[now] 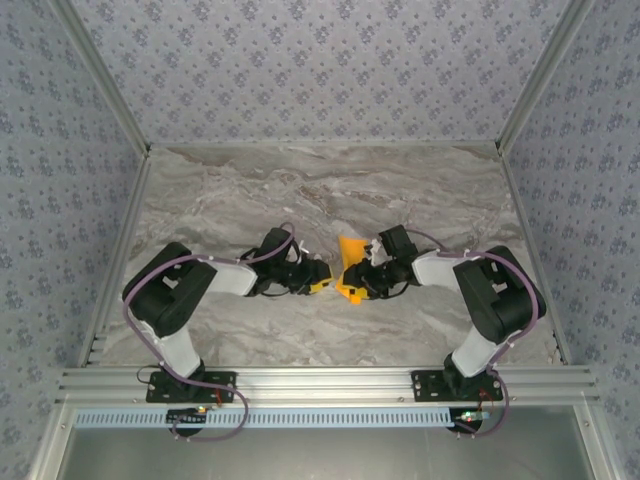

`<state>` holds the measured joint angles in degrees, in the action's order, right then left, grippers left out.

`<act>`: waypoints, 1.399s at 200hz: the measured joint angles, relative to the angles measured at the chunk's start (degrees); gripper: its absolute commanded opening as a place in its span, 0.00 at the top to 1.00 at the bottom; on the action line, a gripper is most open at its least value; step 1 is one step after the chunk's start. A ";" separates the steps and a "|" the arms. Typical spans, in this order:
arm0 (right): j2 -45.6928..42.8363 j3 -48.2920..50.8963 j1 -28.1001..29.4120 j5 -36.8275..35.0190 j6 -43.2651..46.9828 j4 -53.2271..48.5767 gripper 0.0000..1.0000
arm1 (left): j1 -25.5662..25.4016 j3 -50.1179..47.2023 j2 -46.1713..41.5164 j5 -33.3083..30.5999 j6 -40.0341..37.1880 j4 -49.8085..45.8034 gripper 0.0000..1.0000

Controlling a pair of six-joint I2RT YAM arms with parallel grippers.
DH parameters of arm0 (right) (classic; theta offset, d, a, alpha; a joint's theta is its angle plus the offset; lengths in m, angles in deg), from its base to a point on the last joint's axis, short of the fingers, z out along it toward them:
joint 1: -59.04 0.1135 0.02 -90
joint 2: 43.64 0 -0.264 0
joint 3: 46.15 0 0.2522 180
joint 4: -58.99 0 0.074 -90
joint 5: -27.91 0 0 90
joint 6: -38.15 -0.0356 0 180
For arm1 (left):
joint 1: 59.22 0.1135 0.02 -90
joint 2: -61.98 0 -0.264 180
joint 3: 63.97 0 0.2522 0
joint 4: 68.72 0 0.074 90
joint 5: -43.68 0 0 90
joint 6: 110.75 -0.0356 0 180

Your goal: Fold a paper plane with a square sheet of paper (pick it up from the middle)

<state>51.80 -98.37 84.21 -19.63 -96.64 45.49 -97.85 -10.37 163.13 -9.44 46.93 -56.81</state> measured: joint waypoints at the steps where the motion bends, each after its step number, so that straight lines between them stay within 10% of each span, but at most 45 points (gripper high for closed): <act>1: 0.02 0.04 -0.07 0.11 0.02 0.07 0.57 | 0.00 0.00 0.04 0.02 0.00 0.07 0.64; 280: 1.20 1.95 -3.26 6.86 6.51 2.25 0.60 | -0.15 8.39 9.90 2.47 2.47 5.66 0.65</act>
<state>53.00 -96.43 80.95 -12.77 -90.13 47.74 -98.00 -1.98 173.03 -6.97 49.40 -51.15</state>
